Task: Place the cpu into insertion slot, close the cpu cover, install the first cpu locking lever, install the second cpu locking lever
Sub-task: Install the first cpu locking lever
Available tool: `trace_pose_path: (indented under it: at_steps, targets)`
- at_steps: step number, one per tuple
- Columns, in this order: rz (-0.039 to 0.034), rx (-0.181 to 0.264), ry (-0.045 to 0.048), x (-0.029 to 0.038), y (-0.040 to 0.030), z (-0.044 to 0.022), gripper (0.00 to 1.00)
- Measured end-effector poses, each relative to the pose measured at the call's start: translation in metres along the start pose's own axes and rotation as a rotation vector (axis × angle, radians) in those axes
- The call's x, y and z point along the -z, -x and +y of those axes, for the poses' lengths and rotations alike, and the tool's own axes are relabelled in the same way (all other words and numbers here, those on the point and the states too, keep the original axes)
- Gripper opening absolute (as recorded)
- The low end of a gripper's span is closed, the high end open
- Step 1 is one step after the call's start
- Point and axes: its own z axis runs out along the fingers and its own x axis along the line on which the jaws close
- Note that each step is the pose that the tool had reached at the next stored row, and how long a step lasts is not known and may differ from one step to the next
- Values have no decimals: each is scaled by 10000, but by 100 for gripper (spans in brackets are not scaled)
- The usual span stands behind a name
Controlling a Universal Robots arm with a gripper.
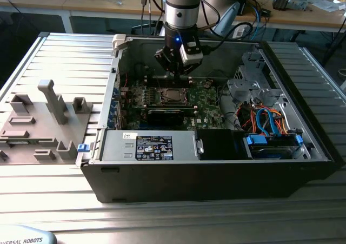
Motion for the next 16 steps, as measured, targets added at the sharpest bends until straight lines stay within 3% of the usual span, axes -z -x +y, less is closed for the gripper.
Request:
trace_pose_path:
  at_steps: [16]
  targets:
    - [-6, 499, 16, 0, 0, 0, 11]
